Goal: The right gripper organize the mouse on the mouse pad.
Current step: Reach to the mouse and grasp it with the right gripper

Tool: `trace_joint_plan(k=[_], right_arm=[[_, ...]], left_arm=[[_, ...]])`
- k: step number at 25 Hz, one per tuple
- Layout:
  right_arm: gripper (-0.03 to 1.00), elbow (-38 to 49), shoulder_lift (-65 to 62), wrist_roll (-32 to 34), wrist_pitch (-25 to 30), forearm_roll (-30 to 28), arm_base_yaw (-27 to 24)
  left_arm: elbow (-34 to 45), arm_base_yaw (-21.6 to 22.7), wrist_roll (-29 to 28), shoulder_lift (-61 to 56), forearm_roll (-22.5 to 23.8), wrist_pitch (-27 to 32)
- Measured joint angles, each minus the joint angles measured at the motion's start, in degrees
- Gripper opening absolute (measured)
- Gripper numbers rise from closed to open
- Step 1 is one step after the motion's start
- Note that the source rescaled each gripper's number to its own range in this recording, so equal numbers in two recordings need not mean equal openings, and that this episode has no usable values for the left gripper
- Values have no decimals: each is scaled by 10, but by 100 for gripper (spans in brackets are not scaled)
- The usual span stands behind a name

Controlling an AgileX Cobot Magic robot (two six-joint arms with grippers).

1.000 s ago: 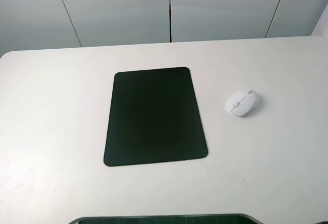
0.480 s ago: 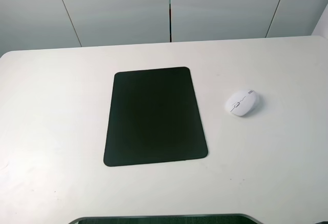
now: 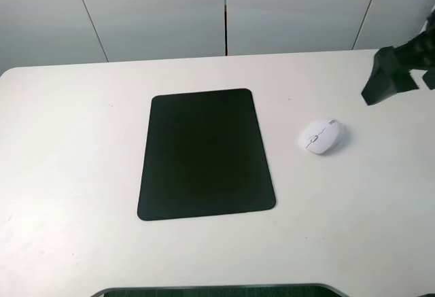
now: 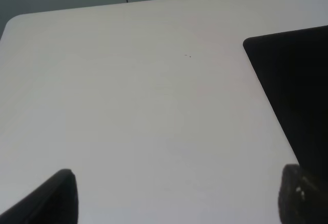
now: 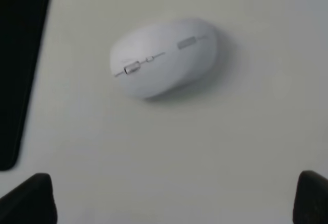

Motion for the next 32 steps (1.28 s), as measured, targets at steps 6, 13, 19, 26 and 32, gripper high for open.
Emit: trace_joint_plan(k=[6,13,19,26,32], right_arm=[[100,-19,87,-81,-52,1,25],[100,-47,191,-404,-50,10,28],[100,-52,247,-675,-56,13,28],[100,-100,291,-825,-57,13,28],[100,-138,336,-867,-59,-13,28]], left_arm=[[0,0,0,0,0,0],[0,0,0,0,0,0],[0,0,0,0,0,0],[0,0,0,0,0,0],[0,0,0,0,0,0]])
